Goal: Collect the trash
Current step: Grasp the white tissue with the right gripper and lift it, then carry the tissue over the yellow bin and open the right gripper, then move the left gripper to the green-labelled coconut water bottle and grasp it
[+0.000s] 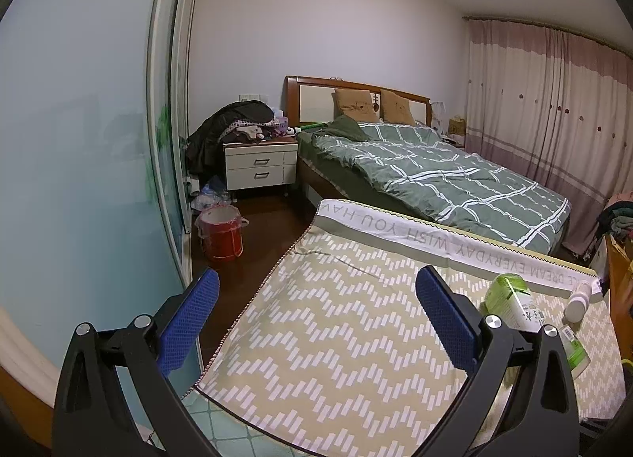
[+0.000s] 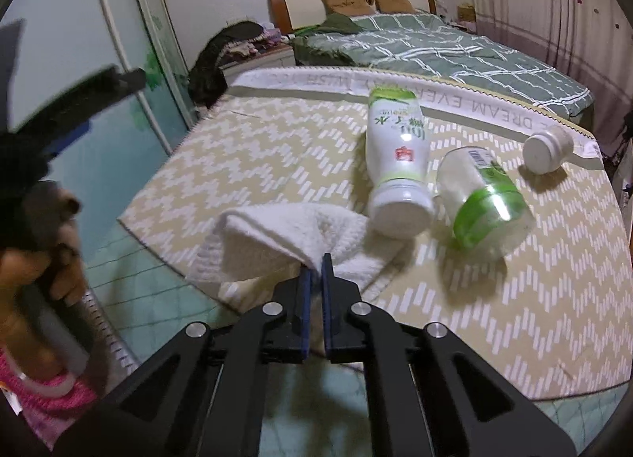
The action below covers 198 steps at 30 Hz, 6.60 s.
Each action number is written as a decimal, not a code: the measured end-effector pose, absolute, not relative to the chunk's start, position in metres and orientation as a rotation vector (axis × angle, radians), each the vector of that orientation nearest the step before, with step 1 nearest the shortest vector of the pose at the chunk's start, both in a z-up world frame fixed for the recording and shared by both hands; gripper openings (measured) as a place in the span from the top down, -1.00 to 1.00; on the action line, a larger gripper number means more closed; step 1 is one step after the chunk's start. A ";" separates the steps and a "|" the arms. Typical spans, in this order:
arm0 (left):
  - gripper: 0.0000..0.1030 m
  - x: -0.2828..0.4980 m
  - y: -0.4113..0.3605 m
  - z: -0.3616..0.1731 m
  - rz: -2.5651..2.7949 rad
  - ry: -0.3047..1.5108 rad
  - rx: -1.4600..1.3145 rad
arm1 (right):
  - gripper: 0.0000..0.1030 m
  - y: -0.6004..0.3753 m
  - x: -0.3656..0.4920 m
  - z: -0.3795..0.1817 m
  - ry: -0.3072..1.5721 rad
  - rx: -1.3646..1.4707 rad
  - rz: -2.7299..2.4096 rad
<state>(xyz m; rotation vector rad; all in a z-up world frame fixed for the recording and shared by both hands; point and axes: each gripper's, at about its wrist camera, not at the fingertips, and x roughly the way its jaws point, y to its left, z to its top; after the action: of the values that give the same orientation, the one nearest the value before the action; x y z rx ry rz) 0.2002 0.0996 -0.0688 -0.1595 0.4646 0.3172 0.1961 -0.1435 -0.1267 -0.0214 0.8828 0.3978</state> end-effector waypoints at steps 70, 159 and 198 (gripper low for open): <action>-0.91 0.196 0.070 -0.067 0.272 0.456 -0.078 | 0.87 -0.372 0.128 -0.056 0.585 0.238 -0.081; 0.23 0.173 -0.078 -0.042 -0.111 0.580 0.084 | 0.13 -0.502 0.119 -0.118 0.613 0.384 -0.578; -0.53 0.292 -0.099 -0.099 -0.138 1.162 0.082 | 0.13 -0.506 0.125 -0.123 0.646 0.414 -0.544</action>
<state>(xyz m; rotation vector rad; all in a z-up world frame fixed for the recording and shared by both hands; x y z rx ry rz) 0.2922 -0.0994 -0.0993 0.0824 1.1624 -0.1381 0.1249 -0.5059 -0.1232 0.4139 0.6456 -0.5436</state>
